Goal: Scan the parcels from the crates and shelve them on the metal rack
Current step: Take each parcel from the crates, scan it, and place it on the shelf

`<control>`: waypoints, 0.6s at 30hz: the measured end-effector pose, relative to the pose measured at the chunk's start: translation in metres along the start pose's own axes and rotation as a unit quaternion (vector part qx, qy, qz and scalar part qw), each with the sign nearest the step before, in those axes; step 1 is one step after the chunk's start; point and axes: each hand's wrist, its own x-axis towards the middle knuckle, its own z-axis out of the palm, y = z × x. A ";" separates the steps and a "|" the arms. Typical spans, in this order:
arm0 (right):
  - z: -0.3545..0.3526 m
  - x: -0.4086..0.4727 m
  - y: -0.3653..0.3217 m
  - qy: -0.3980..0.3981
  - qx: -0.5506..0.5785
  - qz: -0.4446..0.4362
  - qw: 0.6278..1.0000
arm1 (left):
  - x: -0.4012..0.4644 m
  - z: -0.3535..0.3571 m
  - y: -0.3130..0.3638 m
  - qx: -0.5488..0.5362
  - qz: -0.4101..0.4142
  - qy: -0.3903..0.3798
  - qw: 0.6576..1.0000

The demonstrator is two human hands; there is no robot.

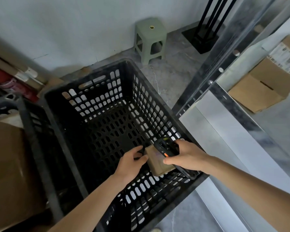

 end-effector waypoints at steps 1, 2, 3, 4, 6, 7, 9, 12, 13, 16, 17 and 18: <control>0.002 0.002 0.001 0.001 0.000 -0.001 1.000 | 0.001 0.002 -0.001 -0.003 0.001 -0.005 1.000; 0.003 0.003 0.001 0.002 0.001 -0.001 1.000 | 0.002 0.003 -0.002 -0.005 0.001 -0.010 1.000; 0.003 0.004 0.002 0.002 0.004 -0.002 1.000 | 0.003 0.005 -0.003 -0.010 0.001 -0.016 1.000; 0.003 0.005 0.002 0.002 0.008 -0.003 1.000 | 0.004 0.006 -0.004 -0.018 -0.003 -0.022 1.000; 0.004 0.008 0.003 0.001 0.010 -0.005 1.000 | 0.004 0.008 -0.005 -0.044 -0.008 -0.030 0.999; 0.004 0.008 0.003 0.001 0.009 -0.006 1.000 | 0.004 0.009 -0.005 -0.059 -0.009 -0.033 0.998; 0.005 0.009 0.004 0.002 0.013 -0.007 1.000 | 0.003 0.009 -0.004 -0.092 -0.015 -0.033 0.995; 0.006 0.009 0.005 0.003 0.026 -0.012 1.000 | 0.002 0.009 -0.004 -0.131 -0.022 -0.030 0.991; 0.006 0.009 0.005 0.004 0.034 -0.014 0.999 | 0.001 0.009 -0.005 -0.139 -0.023 -0.029 0.990; 0.006 0.004 0.004 0.007 0.053 -0.025 0.998 | -0.004 0.006 -0.004 -0.157 -0.019 -0.022 0.987; 0.006 0.001 0.003 0.007 0.059 -0.029 0.998 | -0.007 0.004 -0.003 -0.161 -0.017 -0.022 0.987; 0.005 -0.003 0.001 0.008 0.063 -0.034 0.997 | -0.011 0.001 -0.001 -0.163 -0.014 -0.022 0.986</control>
